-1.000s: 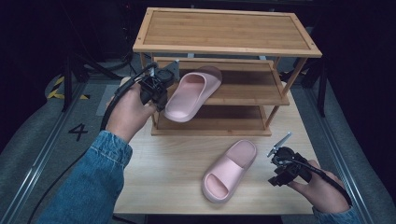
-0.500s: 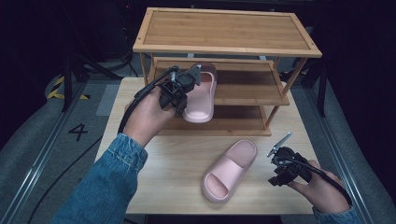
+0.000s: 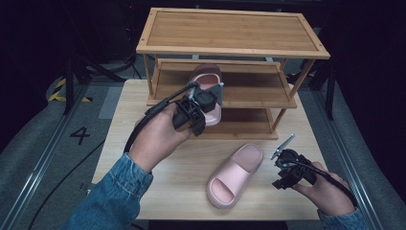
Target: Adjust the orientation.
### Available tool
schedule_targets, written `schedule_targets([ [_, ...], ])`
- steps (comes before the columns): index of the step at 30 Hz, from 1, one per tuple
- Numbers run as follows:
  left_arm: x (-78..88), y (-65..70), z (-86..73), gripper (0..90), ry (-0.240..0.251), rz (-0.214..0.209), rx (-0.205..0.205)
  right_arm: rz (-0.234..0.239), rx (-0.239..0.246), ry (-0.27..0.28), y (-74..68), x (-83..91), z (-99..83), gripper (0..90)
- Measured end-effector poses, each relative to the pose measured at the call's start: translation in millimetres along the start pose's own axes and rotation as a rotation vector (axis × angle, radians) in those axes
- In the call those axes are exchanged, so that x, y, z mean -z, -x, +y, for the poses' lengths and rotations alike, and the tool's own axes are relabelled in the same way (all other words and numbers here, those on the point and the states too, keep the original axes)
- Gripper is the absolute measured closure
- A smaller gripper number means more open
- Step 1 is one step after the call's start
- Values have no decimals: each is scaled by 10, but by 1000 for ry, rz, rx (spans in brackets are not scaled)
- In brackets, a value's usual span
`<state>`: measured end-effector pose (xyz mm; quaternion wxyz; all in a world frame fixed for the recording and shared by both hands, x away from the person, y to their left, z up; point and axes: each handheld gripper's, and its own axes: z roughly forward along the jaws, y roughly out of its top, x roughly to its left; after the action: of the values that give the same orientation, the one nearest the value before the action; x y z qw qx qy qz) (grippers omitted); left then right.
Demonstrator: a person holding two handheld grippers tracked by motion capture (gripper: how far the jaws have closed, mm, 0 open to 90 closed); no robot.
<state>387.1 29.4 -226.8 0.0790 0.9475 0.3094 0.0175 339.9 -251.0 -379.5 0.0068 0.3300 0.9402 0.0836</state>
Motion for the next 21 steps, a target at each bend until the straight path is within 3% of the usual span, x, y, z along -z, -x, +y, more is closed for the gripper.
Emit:
schedule_targets([
  [2, -56, -5, 43, 893, -7, 5, 6, -1, 0, 2, -9, 5, 3, 518],
  [4, -111, -35, 79, 893, -9, 45, 10, 1, -4, 1, -15, 14, 0, 518],
  [7, -175, -96, 110, 893, -6, 69, 36, -1, -9, 5, -7, 19, -11, 518],
  [10, -179, -141, 121, 895, 2, 59, 43, 0, -10, 3, 6, 15, -16, 518],
  [12, -177, -187, 145, 895, 14, 111, 57, 1, -9, 3, 6, 13, -15, 517],
  [21, -247, -378, 334, 893, 57, 68, 70, 10, -3, -9, 9, -24, 2, 516],
])
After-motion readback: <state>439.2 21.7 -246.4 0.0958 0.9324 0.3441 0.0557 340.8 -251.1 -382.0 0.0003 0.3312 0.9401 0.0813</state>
